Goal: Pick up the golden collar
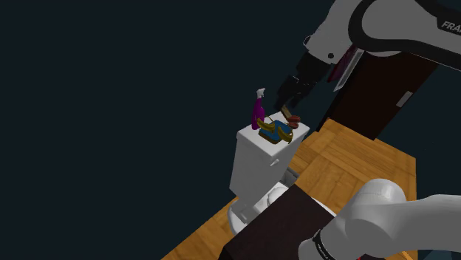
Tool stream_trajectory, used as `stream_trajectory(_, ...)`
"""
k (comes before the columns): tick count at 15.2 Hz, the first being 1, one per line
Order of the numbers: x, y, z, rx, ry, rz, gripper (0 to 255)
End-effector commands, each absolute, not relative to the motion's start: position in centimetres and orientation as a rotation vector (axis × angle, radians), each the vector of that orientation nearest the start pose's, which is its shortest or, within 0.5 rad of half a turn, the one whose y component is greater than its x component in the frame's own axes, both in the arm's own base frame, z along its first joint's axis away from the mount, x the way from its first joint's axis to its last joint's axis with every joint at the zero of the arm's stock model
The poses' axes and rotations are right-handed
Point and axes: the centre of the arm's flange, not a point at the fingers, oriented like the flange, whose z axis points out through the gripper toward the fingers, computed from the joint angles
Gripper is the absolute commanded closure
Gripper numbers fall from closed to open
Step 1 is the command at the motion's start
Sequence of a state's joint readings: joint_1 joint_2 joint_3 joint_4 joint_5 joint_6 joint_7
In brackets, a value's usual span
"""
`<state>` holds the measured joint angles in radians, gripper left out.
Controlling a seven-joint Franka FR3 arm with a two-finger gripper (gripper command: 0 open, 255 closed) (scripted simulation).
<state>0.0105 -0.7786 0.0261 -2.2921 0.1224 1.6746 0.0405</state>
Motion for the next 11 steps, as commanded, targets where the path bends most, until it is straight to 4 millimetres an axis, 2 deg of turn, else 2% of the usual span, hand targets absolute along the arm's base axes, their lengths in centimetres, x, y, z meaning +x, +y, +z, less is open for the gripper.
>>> stream_trajectory(1,31.9,2.7,62.9,-3.023,0.019,-0.238,0)
stream_trajectory(11,34.5,-9.3,57.0,-2.991,0.006,-0.245,0)
